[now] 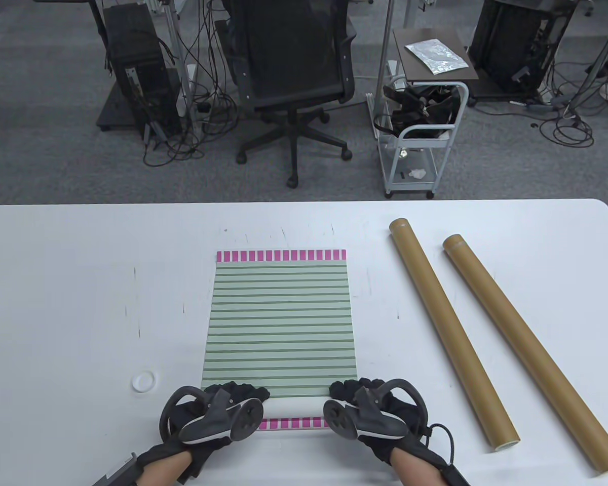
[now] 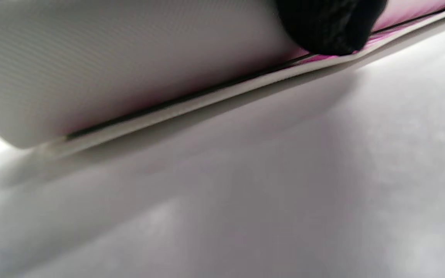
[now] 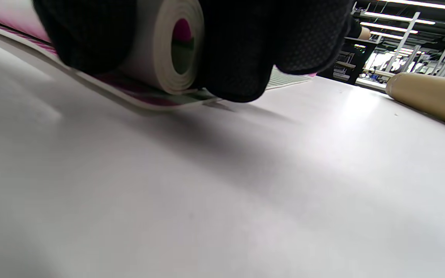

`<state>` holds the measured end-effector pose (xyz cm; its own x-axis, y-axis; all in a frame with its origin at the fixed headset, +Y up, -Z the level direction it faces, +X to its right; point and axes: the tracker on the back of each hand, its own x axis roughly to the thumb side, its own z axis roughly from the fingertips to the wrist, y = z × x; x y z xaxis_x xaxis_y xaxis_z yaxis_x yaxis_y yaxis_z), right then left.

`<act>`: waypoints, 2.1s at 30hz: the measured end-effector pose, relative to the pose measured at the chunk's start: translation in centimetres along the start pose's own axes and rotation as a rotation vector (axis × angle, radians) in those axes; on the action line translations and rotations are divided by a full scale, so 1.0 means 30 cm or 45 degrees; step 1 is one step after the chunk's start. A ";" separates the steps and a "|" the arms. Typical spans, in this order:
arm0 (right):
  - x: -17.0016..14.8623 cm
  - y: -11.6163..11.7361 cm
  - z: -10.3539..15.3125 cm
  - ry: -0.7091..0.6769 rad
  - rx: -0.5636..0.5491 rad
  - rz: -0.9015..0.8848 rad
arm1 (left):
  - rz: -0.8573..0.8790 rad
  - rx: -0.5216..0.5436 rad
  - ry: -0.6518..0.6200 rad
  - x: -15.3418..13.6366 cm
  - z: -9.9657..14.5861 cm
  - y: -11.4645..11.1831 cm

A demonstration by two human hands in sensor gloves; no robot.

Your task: Roll up mouse pads and store in mailing tubes

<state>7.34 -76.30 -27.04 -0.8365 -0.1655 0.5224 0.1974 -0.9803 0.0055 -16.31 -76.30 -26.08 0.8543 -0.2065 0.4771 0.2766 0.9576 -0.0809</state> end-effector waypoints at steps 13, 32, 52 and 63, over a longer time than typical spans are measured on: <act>0.031 -0.082 0.036 -0.024 -0.249 -0.176 | -0.097 0.349 0.170 -0.017 0.063 0.057; 0.201 -0.103 -0.002 -0.090 -0.422 0.298 | 0.237 0.097 0.019 -0.092 0.046 0.046; 0.068 -0.101 -0.021 -0.170 -0.018 -0.530 | -0.304 0.528 0.244 -0.026 0.101 0.045; -0.525 -0.132 0.134 0.821 0.026 -0.063 | -0.168 0.473 0.393 -0.146 0.105 0.037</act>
<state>21.77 -69.38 -31.86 -0.9828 -0.1578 -0.0957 0.1550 -0.9872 0.0362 -21.14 -73.70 -25.52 0.9285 -0.3265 0.1766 0.2634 0.9147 0.3064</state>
